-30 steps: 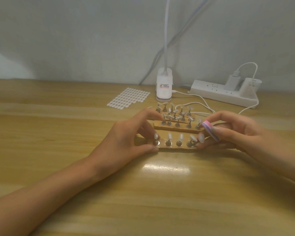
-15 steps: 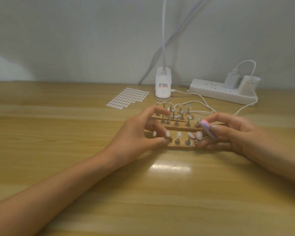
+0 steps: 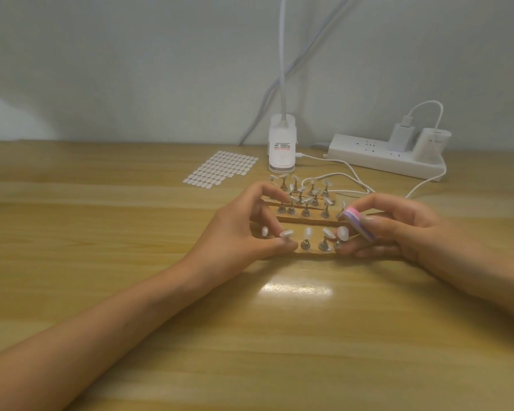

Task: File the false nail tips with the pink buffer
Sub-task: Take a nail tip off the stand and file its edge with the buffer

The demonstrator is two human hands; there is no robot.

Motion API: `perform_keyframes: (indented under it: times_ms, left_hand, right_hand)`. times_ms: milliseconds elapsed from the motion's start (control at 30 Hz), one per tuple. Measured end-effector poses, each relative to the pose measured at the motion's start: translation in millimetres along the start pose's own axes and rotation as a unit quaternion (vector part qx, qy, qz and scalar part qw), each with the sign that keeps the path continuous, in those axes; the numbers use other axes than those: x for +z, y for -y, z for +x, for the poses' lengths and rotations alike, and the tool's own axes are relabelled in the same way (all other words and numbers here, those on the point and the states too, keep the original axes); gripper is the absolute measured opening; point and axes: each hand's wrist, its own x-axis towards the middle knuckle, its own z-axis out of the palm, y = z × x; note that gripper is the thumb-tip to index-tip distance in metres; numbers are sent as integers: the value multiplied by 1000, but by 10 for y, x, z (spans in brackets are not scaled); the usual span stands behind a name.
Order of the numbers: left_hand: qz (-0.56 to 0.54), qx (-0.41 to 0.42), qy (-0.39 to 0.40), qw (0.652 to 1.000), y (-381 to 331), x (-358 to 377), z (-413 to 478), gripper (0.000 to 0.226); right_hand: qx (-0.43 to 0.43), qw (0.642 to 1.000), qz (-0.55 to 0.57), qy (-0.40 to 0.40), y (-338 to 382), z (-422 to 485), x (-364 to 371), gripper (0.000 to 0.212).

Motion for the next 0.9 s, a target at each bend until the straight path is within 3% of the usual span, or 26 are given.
perform_keyframes:
  times_ms: [300,467,567,633,700,800,900]
  left_hand:
    - [-8,15,25,1000,-39,-42,-22,52]
    - [124,145,-34,981,-113,20,-86,54]
    - [102,189,-71,974,-147,19,-123,54]
    - [32,193,-90,976,-180,12,-155,52]
    - [-77,166,-92,979,-217,27,-194,55]
    - [-180,136,-66,972,-259,81,-258,58]
    - [-202,120,-56,970,-286,116,-308,61]
  right_hand:
    - [-8,1000,2,-1,-11,-4,-1,19]
    - [-3,1000,14,-6,-19,10,-27,23]
    - [-9,998,30,-59,4,8,-23,27]
    - [-54,991,-33,-122,30,-23,3,22]
    - [-155,963,-142,-168,82,-72,80,14]
    - [-298,917,-228,-137,179,-145,284,12]
    - [-348,898,-249,-102,237,-191,466,16]
